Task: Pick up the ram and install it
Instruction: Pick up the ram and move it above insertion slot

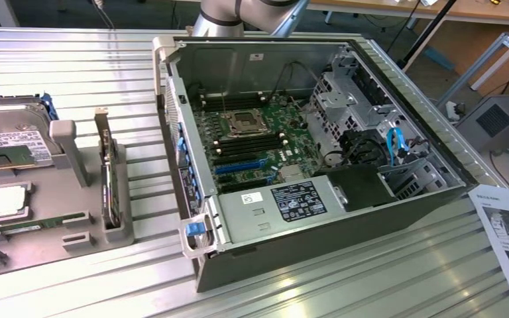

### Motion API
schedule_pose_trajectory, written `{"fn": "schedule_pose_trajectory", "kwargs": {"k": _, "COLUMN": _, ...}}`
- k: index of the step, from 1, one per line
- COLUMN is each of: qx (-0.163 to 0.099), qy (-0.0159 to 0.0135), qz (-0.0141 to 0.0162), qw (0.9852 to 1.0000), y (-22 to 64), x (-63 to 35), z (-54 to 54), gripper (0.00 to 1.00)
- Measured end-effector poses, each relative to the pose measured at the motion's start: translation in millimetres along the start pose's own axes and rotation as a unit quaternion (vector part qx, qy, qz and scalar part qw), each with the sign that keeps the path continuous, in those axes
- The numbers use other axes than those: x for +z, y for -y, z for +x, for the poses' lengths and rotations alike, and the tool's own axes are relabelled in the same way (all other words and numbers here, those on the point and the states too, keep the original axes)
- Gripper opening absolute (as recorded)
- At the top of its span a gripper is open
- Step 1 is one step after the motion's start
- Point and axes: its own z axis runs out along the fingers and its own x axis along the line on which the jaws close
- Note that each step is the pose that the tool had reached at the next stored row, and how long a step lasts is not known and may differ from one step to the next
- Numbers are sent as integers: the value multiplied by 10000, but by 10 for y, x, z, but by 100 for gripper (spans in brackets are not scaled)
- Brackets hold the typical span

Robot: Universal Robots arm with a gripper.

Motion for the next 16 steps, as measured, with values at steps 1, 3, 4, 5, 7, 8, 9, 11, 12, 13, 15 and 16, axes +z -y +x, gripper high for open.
{"fn": "schedule_pose_trajectory", "kwargs": {"k": 1, "qx": 0, "qy": 0, "qz": 0, "qw": 10000, "y": 20, "x": -1, "z": 0, "gripper": 13}}
{"fn": "schedule_pose_trajectory", "kwargs": {"k": 3, "qx": 1, "qy": 0, "qz": 1, "qw": 10000, "y": 63, "x": -1, "z": -2, "gripper": 13}}
{"fn": "schedule_pose_trajectory", "kwargs": {"k": 4, "qx": 1, "qy": 1, "qz": 1, "qw": 10000, "y": 100, "x": -2, "z": -3, "gripper": 13}}
{"fn": "schedule_pose_trajectory", "kwargs": {"k": 5, "qx": 0, "qy": 1, "qz": 1, "qw": 10000, "y": 143, "x": -3, "z": -5, "gripper": 13}}
{"fn": "schedule_pose_trajectory", "kwargs": {"k": 7, "qx": 0, "qy": 1, "qz": 1, "qw": 10000, "y": 204, "x": -6, "z": -6, "gripper": 13}}
{"fn": "schedule_pose_trajectory", "kwargs": {"k": 8, "qx": 1, "qy": 1, "qz": 1, "qw": 10000, "y": 233, "x": -6, "z": -8, "gripper": 13}}
{"fn": "schedule_pose_trajectory", "kwargs": {"k": 9, "qx": 1, "qy": 1, "qz": 0, "qw": 10000, "y": 274, "x": -8, "z": -9, "gripper": 13}}
{"fn": "schedule_pose_trajectory", "kwargs": {"k": 11, "qx": 1, "qy": 1, "qz": 1, "qw": 10000, "y": 332, "x": -10, "z": -11, "gripper": 13}}
{"fn": "schedule_pose_trajectory", "kwargs": {"k": 12, "qx": 0, "qy": 1, "qz": 0, "qw": 10000, "y": 363, "x": -12, "z": -12, "gripper": 13}}
{"fn": "schedule_pose_trajectory", "kwargs": {"k": 13, "qx": 0, "qy": 1, "qz": 0, "qw": 10000, "y": 398, "x": -12, "z": -13, "gripper": 13}}
{"fn": "schedule_pose_trajectory", "kwargs": {"k": 15, "qx": 0, "qy": 1, "qz": 0, "qw": 10000, "y": 471, "x": -15, "z": -15, "gripper": 13}}
{"fn": "schedule_pose_trajectory", "kwargs": {"k": 16, "qx": 1, "qy": 1, "qz": 0, "qw": 10000, "y": 495, "x": -16, "z": -16, "gripper": 13}}
